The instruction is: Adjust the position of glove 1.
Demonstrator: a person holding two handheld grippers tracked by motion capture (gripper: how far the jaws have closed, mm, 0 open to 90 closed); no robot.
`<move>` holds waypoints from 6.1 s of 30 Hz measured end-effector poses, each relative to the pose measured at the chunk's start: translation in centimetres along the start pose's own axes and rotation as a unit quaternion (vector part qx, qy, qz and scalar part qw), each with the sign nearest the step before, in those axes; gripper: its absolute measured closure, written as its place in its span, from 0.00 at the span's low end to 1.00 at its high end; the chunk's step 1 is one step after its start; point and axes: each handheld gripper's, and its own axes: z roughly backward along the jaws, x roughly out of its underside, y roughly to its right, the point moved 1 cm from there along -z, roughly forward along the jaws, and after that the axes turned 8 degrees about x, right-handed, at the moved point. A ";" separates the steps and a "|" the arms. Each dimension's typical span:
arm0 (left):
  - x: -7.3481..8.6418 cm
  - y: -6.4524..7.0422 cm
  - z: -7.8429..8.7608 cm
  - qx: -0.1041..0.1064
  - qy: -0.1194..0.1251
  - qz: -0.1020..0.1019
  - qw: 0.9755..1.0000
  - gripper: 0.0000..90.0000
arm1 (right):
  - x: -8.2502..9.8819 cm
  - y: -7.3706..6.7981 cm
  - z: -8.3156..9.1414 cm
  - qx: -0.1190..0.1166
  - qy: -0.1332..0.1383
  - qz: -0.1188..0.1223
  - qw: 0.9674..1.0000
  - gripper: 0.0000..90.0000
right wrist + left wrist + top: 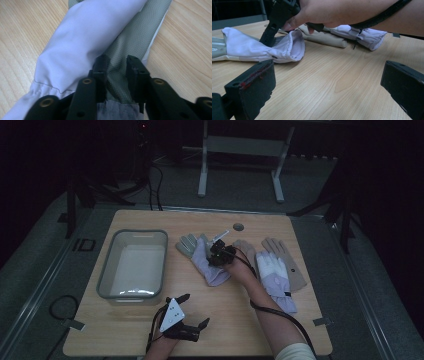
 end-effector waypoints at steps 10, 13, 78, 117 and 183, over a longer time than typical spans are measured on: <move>0.0 0.0 0.0 -0.001 0.000 0.001 1.000 0.00 | 0.3 -1.0 1.9 0.025 0.021 -0.101 0.994 0.97; 0.0 0.0 0.0 -0.001 0.001 0.000 1.000 0.00 | 1.0 -1.2 3.6 0.029 0.040 -0.134 0.990 0.97; 0.0 0.0 0.0 -0.004 -0.003 0.001 1.000 0.00 | 13.0 3.7 15.2 0.078 0.073 -0.165 0.981 0.52; 0.0 0.0 -0.1 -0.010 -0.003 0.001 1.000 0.00 | 20.2 6.6 12.6 0.060 0.000 -0.149 0.987 0.83; 0.0 0.1 0.0 -0.012 0.002 -0.001 1.000 0.00 | 4.8 -3.2 16.3 0.008 0.024 -0.107 0.994 0.89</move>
